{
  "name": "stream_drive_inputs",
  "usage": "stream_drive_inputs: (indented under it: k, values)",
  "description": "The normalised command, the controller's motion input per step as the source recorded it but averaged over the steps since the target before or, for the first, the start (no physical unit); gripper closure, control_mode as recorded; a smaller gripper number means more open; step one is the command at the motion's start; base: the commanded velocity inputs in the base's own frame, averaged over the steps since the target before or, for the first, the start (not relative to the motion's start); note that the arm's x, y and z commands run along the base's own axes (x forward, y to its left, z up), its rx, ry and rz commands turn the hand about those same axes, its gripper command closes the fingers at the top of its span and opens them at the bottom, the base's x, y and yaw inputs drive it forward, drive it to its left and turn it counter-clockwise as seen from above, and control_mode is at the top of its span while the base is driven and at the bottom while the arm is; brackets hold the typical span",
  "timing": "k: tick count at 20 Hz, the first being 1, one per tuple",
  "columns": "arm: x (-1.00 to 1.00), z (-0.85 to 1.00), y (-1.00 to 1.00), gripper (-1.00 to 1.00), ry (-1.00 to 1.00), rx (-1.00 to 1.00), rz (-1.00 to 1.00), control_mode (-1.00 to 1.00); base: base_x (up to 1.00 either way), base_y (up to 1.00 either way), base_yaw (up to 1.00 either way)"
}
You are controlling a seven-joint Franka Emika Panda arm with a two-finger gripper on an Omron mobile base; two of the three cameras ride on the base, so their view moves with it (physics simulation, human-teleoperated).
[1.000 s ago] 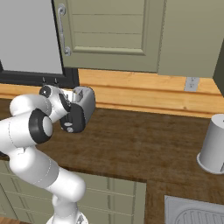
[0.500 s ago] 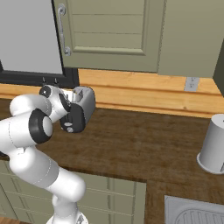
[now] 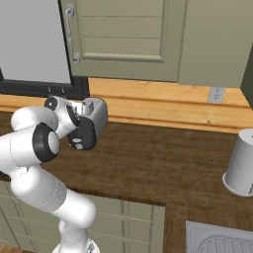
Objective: Start the toaster. Once the lever pops up, take the bread to the plate on the dining counter.
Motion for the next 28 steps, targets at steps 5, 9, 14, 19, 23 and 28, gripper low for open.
stream_drive_inputs:
  k: [5, 9, 14, 19, 23, 28]
  values:
    - [0.00, 0.00, 0.00, -1.00, 0.00, 0.00, 0.00, -1.00, 0.00, 0.00, 0.00]
    - [0.00, 0.00, 0.00, -1.00, 0.00, 0.00, 0.00, -1.00, 0.00, 0.00, 0.00]
    - [0.00, 0.00, 0.00, -1.00, 0.00, 0.00, 0.00, -1.00, 0.00, 0.00, 0.00]
    - [0.00, 0.00, 0.00, -1.00, 0.00, 0.00, 0.00, -1.00, 0.00, 0.00, 0.00]
    - [0.00, 0.00, 0.00, -1.00, 0.00, 0.00, 0.00, -1.00, 0.00, 0.00, 0.00]
    - [0.00, 0.00, 0.00, -1.00, 0.00, 0.00, 0.00, -1.00, 0.00, 0.00, 0.00]
